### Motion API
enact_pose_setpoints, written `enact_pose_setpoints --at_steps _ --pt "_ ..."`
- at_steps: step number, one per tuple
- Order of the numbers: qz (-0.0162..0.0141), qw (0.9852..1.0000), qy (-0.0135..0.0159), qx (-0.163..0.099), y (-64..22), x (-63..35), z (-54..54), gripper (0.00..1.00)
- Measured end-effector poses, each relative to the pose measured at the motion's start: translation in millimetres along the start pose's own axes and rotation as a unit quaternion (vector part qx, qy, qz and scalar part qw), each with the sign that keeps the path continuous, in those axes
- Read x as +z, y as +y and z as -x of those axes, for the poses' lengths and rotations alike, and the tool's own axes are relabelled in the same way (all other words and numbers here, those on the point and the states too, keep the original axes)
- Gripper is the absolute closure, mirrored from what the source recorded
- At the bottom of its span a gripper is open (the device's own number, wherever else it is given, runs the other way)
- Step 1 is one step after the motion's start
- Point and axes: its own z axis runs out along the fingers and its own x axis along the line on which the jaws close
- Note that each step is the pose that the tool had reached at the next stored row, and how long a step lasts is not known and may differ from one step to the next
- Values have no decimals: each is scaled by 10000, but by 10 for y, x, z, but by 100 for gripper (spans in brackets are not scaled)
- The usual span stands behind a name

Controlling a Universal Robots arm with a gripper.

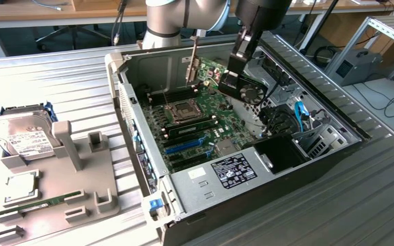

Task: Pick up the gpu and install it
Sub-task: 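Insert the gpu into the slot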

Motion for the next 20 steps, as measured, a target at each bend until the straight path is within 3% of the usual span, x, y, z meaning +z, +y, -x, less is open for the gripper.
enact_pose_setpoints --at_steps 20 --pt "2 9996 9 -265 0 1 0 74"
